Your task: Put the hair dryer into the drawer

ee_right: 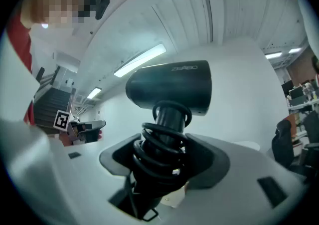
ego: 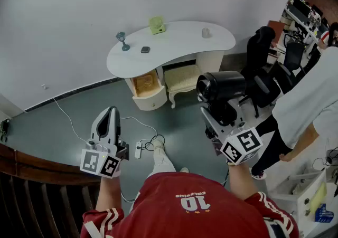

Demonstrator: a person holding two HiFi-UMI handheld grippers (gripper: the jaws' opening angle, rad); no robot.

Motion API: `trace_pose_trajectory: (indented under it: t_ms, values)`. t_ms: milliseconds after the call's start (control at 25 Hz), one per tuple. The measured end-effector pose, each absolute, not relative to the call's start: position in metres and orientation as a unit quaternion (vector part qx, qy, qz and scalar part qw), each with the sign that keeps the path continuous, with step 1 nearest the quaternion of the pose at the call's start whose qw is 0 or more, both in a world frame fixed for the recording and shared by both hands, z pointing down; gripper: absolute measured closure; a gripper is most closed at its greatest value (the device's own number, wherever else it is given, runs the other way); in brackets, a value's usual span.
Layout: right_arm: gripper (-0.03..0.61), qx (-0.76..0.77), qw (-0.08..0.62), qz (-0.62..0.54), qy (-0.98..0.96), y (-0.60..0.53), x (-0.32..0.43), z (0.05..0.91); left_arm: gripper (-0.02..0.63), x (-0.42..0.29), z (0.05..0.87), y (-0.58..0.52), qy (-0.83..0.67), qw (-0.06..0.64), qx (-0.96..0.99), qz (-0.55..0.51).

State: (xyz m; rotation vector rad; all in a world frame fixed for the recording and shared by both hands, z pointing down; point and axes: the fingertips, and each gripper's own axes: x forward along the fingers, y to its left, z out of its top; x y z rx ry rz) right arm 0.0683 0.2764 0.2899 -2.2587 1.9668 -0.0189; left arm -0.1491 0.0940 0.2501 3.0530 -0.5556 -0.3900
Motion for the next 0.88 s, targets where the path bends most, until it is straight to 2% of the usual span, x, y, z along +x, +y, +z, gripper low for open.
trace_pose_trajectory:
  t_ms: [520,880]
  values:
    - [0.304,-0.747,0.051,0.003,0.663,0.272,0.066,0.289,0.611,-0.12,0.256,0.114,-0.132,-0.017,0.987,-0.094]
    - [0.305,-0.719,0.001,-0.005,0.695,0.244,0.063,0.306,0.611,-0.117,0.272,0.093,-0.14,-0.005,0.987,-0.077]
